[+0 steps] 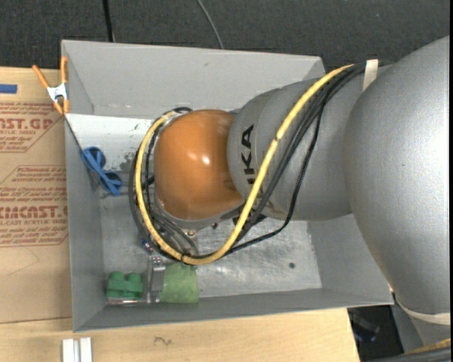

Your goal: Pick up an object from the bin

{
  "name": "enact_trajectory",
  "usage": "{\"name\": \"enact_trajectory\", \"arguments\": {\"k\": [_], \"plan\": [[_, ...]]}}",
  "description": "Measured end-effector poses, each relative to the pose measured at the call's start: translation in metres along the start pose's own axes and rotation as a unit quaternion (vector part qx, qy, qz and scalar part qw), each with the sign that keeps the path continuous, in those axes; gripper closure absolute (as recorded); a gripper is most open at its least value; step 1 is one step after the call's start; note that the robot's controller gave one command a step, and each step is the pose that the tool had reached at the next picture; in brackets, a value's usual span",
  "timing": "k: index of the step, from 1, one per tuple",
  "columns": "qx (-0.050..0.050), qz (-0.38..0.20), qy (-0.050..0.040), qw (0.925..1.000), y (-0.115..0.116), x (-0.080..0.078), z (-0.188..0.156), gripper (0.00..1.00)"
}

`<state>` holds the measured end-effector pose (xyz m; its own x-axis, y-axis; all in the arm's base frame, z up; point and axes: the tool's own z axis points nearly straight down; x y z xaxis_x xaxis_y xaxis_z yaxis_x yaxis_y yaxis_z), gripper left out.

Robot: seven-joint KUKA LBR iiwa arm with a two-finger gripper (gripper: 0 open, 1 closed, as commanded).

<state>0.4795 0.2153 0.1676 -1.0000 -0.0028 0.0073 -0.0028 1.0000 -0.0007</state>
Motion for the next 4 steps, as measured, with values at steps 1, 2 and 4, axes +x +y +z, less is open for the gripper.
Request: {"name": "enact_trajectory", "arguments": {"k": [1, 2, 4], "plan": [[-0.003, -0.066, -0.0118, 0.9977, 0.012, -0.006, 0.095, 0.00], [-0.002, -0.066, -0.0087, 0.9978, 0.012, -0.003, 0.095, 1.00], [-0.001, -0.137, -0.0087, 0.9905, 0.017, -0.022, -0.087, 1.00]]}}
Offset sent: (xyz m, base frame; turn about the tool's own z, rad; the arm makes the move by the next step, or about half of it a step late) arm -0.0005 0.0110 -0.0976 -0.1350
